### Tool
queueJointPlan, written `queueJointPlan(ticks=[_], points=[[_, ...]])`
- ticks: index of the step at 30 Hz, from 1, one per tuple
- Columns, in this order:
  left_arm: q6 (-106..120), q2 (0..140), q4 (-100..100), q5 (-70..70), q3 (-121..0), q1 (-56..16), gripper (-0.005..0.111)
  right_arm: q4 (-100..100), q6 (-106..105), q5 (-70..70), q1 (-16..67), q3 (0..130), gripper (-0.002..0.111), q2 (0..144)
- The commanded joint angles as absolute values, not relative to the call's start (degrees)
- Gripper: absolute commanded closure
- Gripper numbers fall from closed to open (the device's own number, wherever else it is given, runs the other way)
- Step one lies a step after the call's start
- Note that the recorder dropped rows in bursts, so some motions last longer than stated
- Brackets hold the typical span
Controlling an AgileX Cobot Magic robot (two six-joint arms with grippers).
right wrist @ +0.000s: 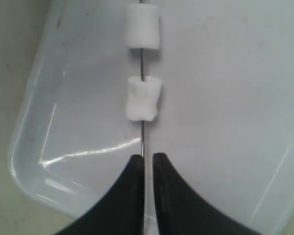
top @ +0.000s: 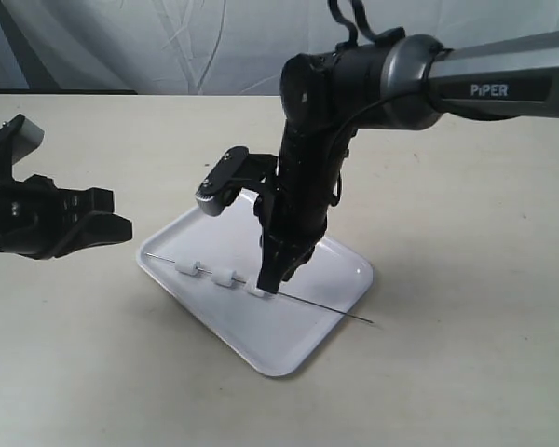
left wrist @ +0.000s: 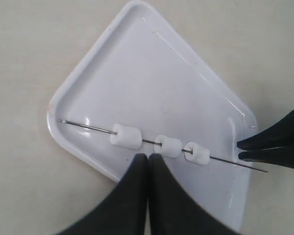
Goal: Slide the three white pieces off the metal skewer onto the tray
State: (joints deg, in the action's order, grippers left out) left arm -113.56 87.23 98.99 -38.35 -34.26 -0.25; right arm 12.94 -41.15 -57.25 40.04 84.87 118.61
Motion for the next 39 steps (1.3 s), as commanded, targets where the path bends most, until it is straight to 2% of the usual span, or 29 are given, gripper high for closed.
queueJointPlan(ticks=[1,3,8,14,28,30,35,39], points=[[-113.2,88.0,98.8,-38.1,-34.1,-0.7,0.107,11.6,-41.8,-55.3,41.9,84.8,0.077,119.5],[-113.2,88.0,98.8,-38.5,-34.1,-0.7,0.107,11.7,-41.7,-54.9,42.3,84.8,0.075,119.7],[-113.2,88.0,98.8,-39.5,-34.1,-0.7,0.107,11.2,-41.6,-56.8,42.3,84.8,0.091,120.3],[-112.9,88.0,99.0,-40.0,-34.1,-0.7,0.107,7.4,-40.1,-57.2,42.3,81.2,0.081,120.7],[-112.9,88.0,98.8,-39.9,-34.1,-0.7,0.107,6.2,-37.5,-53.4,42.3,77.3,0.081,120.9],[-112.9,88.0,98.8,-40.0,-34.1,-0.7,0.107,5.9,-37.5,-52.9,42.3,76.7,0.085,120.9],[-112.9,88.0,98.8,-40.7,-34.1,-0.7,0.107,5.9,-36.9,-51.2,42.3,75.0,0.109,120.9],[-112.9,88.0,98.9,-40.8,-34.1,-0.7,0.107,5.9,-34.4,-50.4,42.3,75.0,0.109,120.9]])
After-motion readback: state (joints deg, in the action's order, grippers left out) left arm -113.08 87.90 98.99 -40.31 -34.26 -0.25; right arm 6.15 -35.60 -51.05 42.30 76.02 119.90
